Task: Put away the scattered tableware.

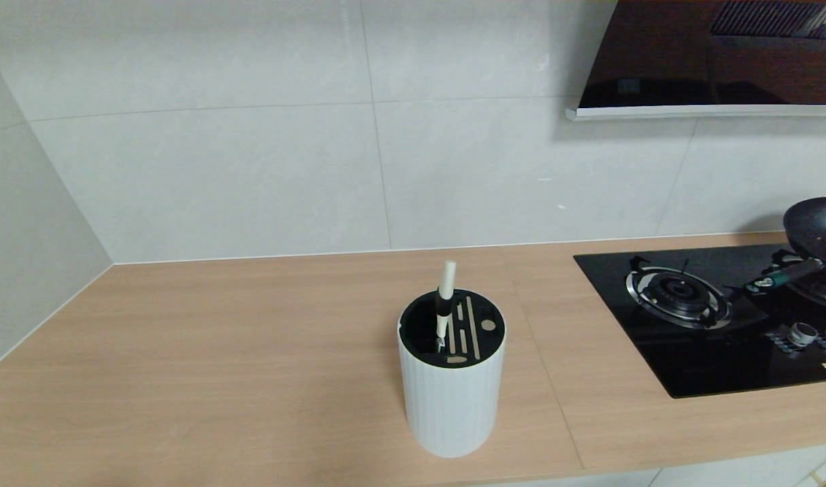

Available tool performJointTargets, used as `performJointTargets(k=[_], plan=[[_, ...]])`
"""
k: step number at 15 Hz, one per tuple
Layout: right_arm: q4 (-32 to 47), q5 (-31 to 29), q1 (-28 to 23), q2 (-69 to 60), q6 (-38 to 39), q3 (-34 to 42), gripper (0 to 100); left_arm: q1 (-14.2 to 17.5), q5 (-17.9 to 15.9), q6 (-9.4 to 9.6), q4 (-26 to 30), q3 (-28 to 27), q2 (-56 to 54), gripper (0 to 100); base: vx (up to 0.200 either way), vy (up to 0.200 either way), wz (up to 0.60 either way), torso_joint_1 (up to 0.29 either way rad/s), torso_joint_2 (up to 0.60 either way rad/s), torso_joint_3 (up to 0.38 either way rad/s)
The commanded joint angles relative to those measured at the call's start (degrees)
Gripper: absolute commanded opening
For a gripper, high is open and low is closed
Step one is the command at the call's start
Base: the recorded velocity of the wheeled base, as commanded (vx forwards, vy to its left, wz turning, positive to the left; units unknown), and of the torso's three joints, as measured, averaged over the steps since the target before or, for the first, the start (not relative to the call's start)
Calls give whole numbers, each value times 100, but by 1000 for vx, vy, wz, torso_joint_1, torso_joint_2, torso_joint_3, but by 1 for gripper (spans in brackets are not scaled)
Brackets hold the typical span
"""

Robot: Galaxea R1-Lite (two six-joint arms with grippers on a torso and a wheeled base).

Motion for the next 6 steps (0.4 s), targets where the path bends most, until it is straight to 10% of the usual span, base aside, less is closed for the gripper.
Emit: performJointTargets(k=[1, 6], plan=[[15, 168, 7, 1, -60, 20, 100, -14, -2, 8, -1, 2, 10, 100, 0, 0, 0, 0, 0, 0], [-11, 370, 24, 1, -104, 29, 100, -14, -2, -317, -10, 2, 10, 100, 0, 0, 0, 0, 0, 0]])
